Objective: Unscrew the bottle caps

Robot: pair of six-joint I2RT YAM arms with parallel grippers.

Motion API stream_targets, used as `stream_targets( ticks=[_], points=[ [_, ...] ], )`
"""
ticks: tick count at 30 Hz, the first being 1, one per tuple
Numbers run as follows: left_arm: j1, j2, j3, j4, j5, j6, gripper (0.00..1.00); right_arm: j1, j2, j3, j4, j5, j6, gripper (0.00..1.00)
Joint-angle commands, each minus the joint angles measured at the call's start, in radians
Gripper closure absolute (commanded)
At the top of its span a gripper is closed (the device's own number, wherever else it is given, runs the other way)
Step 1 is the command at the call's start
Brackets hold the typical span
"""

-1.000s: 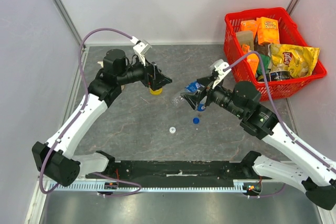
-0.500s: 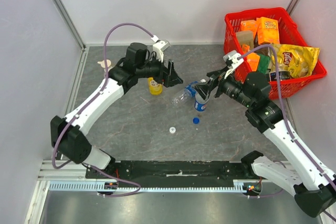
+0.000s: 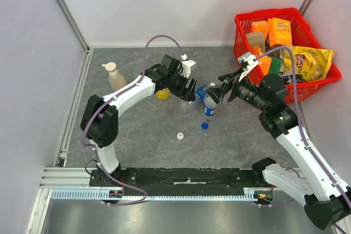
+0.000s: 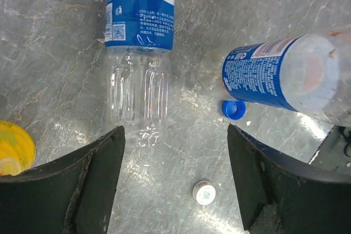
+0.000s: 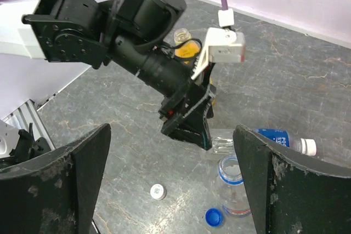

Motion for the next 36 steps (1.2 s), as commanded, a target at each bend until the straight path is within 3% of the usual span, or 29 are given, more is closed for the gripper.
stream_targets(
  ticks=[1, 15, 23, 31, 36],
  points=[
    [-0.024, 0.051, 0.060, -0.013, -0.084, 0.095, 0.20, -0.013, -0.013, -0.009, 0.026, -0.032, 0.015, 0.02],
    [-0.066, 0.214, 0.063, 0.041, -0.196, 0.101, 0.26, -0.029, -0.018, -0.012, 0.024, -0.070, 0.030, 0.02],
    [-0.072, 0.321, 0.069, 0.076, -0.245, 0.077, 0.35, -0.039, -0.021, -0.017, 0.021, -0.084, 0.033, 0.02],
    [-0.074, 0.294, 0.092, 0.093, -0.322, 0.045, 0.51, -0.042, -0.024, -0.015, 0.021, -0.087, 0.038, 0.02],
    [-0.075, 0.277, 0.179, 0.058, -0.321, 0.047, 0.54, -0.042, -0.027, -0.009, 0.020, -0.095, 0.045, 0.02]
  ],
)
